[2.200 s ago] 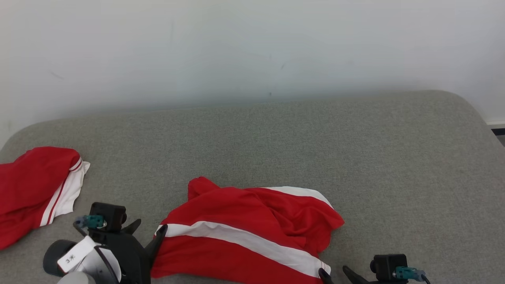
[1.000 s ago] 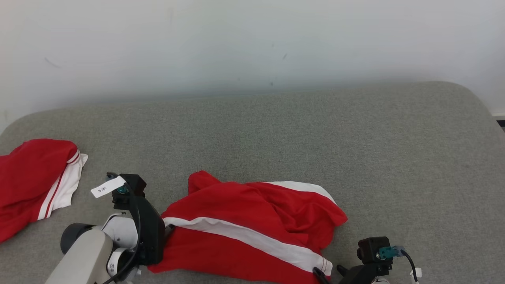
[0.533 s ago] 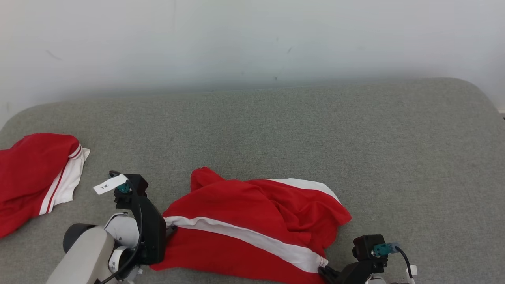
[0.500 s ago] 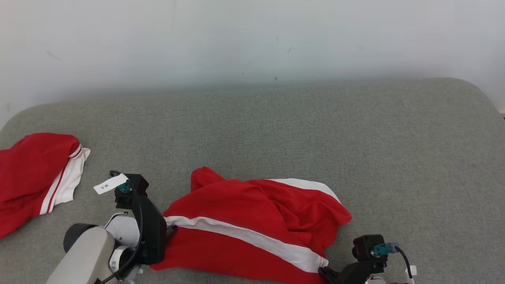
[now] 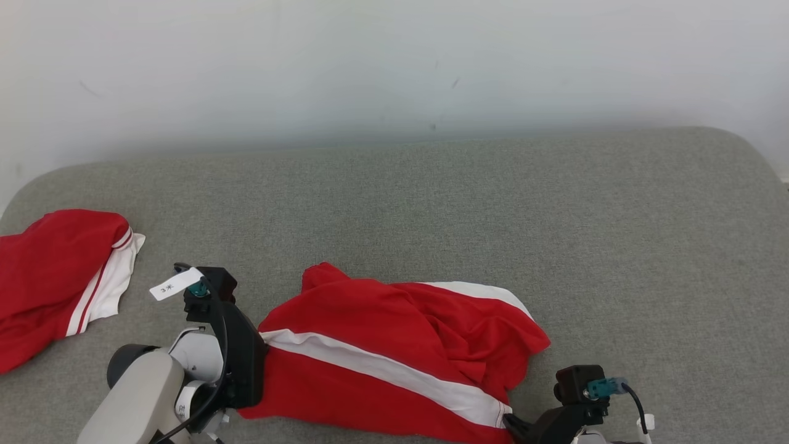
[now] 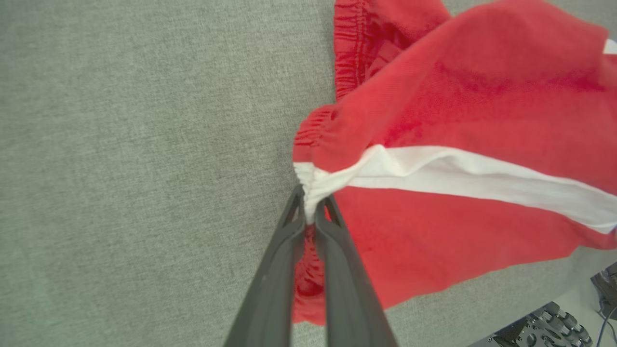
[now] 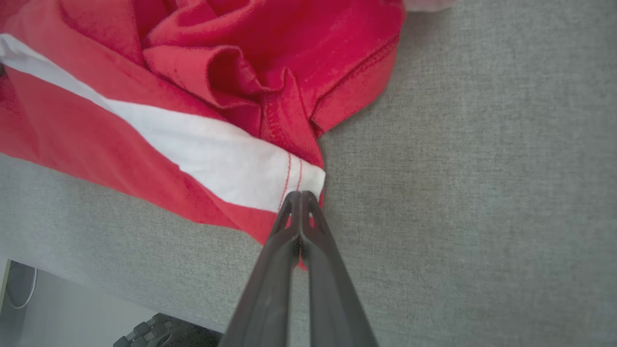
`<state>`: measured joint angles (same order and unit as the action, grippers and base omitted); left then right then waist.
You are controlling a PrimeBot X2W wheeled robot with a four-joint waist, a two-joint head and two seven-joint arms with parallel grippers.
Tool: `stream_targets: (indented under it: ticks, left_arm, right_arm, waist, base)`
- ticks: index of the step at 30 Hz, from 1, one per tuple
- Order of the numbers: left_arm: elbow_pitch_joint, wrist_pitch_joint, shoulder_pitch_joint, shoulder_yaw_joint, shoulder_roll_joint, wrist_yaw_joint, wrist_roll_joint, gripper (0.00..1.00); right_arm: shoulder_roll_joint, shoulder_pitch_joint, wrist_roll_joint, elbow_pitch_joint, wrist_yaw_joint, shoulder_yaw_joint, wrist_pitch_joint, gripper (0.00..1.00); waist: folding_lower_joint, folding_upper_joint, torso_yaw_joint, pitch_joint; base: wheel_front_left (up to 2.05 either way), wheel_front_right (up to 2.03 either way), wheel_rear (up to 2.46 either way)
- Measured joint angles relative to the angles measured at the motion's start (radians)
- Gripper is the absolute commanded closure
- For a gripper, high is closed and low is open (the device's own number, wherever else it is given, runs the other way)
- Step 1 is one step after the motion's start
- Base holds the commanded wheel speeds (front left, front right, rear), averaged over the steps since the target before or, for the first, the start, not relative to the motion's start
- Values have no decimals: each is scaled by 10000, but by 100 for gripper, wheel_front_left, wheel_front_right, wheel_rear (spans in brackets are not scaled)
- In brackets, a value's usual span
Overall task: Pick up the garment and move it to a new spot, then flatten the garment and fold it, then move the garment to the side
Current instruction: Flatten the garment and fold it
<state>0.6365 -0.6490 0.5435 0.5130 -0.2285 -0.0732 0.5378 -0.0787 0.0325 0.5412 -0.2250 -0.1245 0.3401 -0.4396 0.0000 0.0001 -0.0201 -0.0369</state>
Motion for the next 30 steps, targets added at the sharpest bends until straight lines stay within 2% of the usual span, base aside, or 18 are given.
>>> stream_targets:
  ticks: [1,2,4,5,6,11,13,14,16,17,19,20,22,24,25,26,30]
  left_arm:
    - [17,0,0,8,0,-67,0,100]
    - [36,0,-1,25,0,-71,0,100]
    - [94,59,-3,59,0,-77,0,100]
    - [115,73,-3,75,2,-79,0,83]
    - [140,75,-4,92,2,-82,0,73]
    - [180,90,-7,176,61,-163,0,73]
    - [205,132,-7,182,61,-165,-2,80]
    - [217,134,-7,186,58,-169,0,80]
    - [221,173,-6,199,59,-240,-2,90]
    - [222,174,-5,209,61,-240,-2,91]
    - [245,192,-1,222,63,-242,-2,100]
    - [265,234,0,226,63,-242,0,100]
    - [295,261,5,236,67,-247,0,100]
    - [318,263,7,247,79,-253,0,100]
    - [332,265,7,251,84,-253,0,100]
    - [347,276,8,253,88,-255,0,100]
    - [435,337,17,259,92,-328,4,100]
  right_arm:
    - [8,-3,0,0,0,-59,15,93]
    - [12,-5,0,0,0,-121,73,0]
    - [15,-6,0,-36,-2,-186,84,0]
    - [15,-12,-2,-58,0,-186,84,0]
    - [17,-14,-2,-71,-2,-194,84,0]
    - [46,-8,0,-190,-2,-219,81,0]
    - [69,16,2,-259,-2,-182,79,0]
    - [84,27,6,-270,-2,-161,79,0]
    - [119,66,10,-286,-2,-136,81,0]
    - [125,105,10,-293,-2,-119,81,0]
    - [132,198,15,-314,-2,-100,81,24]
    - [134,208,25,-318,-2,-92,82,47]
    - [138,207,29,-351,-2,-65,82,64]
    - [142,208,31,-374,-2,-48,84,91]
    - [142,208,40,-385,-2,-40,84,91]
    - [146,210,46,-395,-2,-35,84,100]
    - [150,222,113,-441,-2,-25,100,100]
  waist:
    - [0,0,1,7]
    - [0,0,3,13]
    - [0,-1,8,23]
    - [0,0,11,25]
    - [0,0,14,25]
    - [0,0,63,-42]
    - [0,0,87,-67]
    - [0,0,96,-76]
    - [0,0,113,-93]
    - [0,0,121,-101]
    - [0,0,135,-116]
    - [0,0,142,-122]
    - [0,0,154,-131]
    - [0,0,163,-135]
    - [0,0,167,-136]
    - [0,0,169,-135]
    - [0,0,175,-125]
  base:
    - [0,0,0]
    - [0,0,0]
    - [0,0,0]
    - [0,0,0]
    - [0,0,0]
    - [0,0,0]
    - [0,0,0]
    - [0,0,0]
    - [0,0,0]
    - [0,0,0]
    - [0,0,0]
    - [0,0,0]
    - [0,0,0]
    - [0,0,0]
    - [0,0,0]
    - [0,0,0]
    - [0,0,0]
